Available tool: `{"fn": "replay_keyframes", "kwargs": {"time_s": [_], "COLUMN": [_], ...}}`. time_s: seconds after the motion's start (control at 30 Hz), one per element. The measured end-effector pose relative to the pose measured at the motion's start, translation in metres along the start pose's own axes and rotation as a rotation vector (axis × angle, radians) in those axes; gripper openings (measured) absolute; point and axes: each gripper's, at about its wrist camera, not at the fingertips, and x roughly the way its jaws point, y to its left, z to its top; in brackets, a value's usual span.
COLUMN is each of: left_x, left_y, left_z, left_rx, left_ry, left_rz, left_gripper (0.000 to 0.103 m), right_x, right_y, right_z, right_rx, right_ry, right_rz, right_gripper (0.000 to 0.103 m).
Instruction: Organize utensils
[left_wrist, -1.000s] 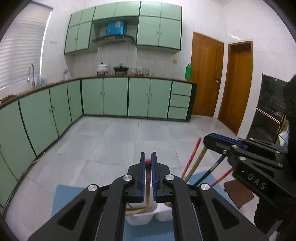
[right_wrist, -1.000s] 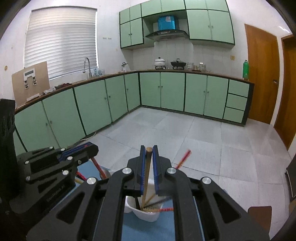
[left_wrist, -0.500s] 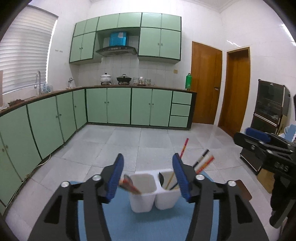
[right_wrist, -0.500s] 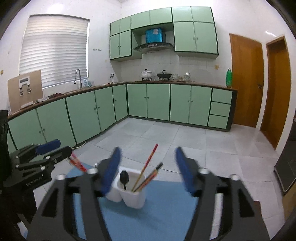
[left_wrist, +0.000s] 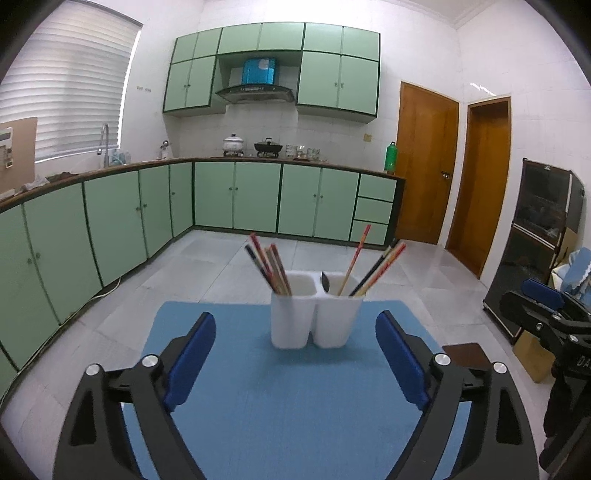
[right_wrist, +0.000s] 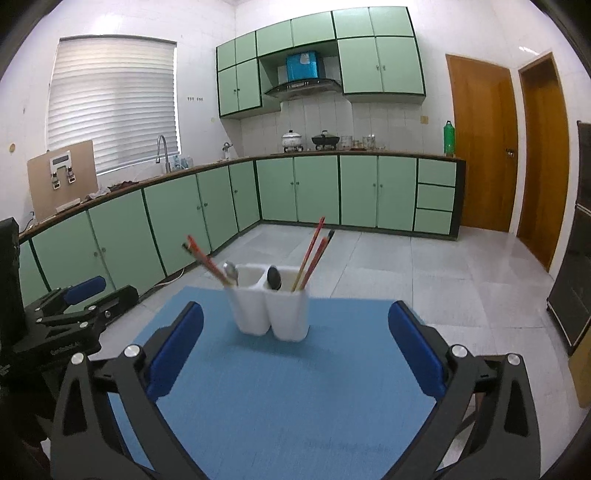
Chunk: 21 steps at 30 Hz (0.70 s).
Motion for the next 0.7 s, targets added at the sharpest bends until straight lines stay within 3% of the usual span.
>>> {"fn": "replay_keyframes", "kwargs": {"time_s": [0.7], "left_x": [-0.068], "left_y": [-0.017], "left_z": [-0.012], "left_rx": [0.029], "left_ry": [-0.05], "left_rz": [-0.002], "left_gripper": [0.097], "right_x": [-0.042], "right_y": [0.024], "right_z": [-0.008], "right_rx": [-0.028], "right_ry": [-0.011], "right_rz": [0.073], "right_gripper": [0.097]}}
